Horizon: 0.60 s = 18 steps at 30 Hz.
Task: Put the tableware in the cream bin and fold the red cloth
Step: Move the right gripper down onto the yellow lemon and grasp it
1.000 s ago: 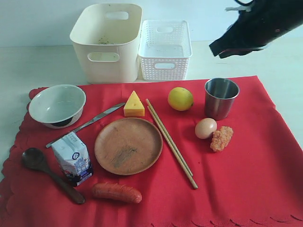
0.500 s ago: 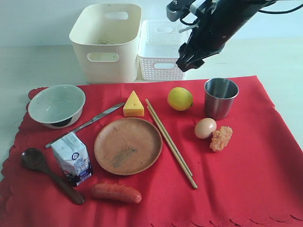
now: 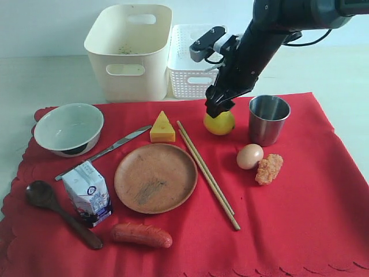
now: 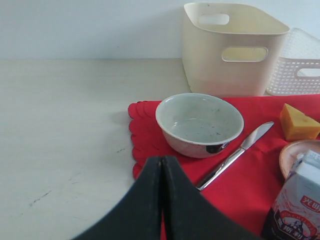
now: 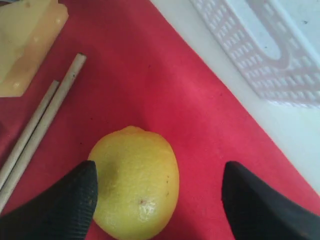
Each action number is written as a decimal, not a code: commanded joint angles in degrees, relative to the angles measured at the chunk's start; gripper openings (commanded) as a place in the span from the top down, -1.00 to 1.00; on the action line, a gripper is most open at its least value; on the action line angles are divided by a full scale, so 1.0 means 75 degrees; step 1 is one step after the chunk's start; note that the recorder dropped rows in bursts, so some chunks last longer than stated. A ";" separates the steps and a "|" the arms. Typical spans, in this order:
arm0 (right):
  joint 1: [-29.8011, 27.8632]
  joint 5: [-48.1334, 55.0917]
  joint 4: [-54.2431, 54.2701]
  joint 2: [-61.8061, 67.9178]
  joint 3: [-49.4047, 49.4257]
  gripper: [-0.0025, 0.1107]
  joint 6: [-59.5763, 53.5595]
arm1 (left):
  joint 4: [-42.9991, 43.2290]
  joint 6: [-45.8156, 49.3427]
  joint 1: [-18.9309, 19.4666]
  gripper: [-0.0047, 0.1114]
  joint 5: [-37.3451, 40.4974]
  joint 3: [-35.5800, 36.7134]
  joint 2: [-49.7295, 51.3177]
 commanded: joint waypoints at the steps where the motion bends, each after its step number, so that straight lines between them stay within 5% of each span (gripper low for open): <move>1: 0.0013 0.0110 0.0046 0.0154 -0.0095 -0.24 -0.0087 | 0.0023 -0.0031 -0.0046 0.90 -0.0088 -0.0020 -0.0035; 10: 0.0413 0.0416 0.0048 0.0373 -0.0095 -0.17 -0.0254 | 0.0023 -0.0031 -0.0046 0.90 -0.0088 -0.0020 -0.0035; 18: 0.0413 0.0860 0.0031 0.0360 -0.0353 0.96 -0.0120 | 0.0023 -0.0031 -0.0046 0.90 -0.0088 -0.0020 -0.0035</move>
